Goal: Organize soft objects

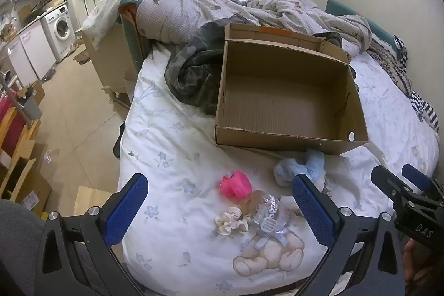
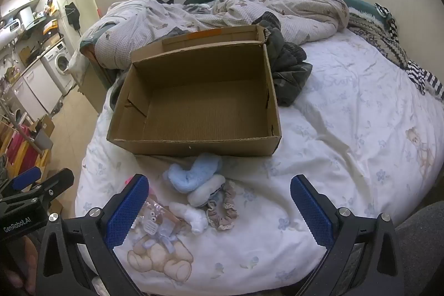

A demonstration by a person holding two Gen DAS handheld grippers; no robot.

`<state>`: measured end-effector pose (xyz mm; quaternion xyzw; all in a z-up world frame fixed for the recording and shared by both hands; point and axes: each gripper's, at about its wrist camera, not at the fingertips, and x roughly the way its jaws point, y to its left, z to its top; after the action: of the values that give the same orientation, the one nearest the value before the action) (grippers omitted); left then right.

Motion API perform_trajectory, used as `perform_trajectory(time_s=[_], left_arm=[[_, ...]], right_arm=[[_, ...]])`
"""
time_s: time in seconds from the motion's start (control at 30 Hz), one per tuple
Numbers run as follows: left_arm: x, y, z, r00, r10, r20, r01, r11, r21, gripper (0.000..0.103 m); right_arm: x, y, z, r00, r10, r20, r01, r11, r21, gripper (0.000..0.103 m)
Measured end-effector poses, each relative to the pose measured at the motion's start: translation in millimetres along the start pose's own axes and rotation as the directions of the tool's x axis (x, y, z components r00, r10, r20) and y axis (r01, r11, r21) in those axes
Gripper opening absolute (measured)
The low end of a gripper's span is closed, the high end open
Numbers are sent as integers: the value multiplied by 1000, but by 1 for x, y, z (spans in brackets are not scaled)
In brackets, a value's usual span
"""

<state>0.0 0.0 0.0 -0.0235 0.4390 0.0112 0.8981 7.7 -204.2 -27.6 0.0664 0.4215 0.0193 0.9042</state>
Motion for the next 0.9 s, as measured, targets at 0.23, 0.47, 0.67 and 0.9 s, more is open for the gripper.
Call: perform_trajectory(time_s=[0.23,0.47,0.67,0.9], left_arm=[[0,0,0,1000,2,0,-2,1000,2,103],[0,0,0,1000,4,2,-4,1000,0,103],[0,0,0,1000,4,4,-4,1000,0,103],[0,0,0,1000,6,4,-6,1000,1,103]], right_arm=[[0,0,0,1000,1,2,-1,1000,0,103],[1,0,0,1000,-1,0,1,1000,0,103],[1,1,0,1000,0,1,0,1000,-1,103],[1,1,0,1000,-7,3,7,1000,0,103]])
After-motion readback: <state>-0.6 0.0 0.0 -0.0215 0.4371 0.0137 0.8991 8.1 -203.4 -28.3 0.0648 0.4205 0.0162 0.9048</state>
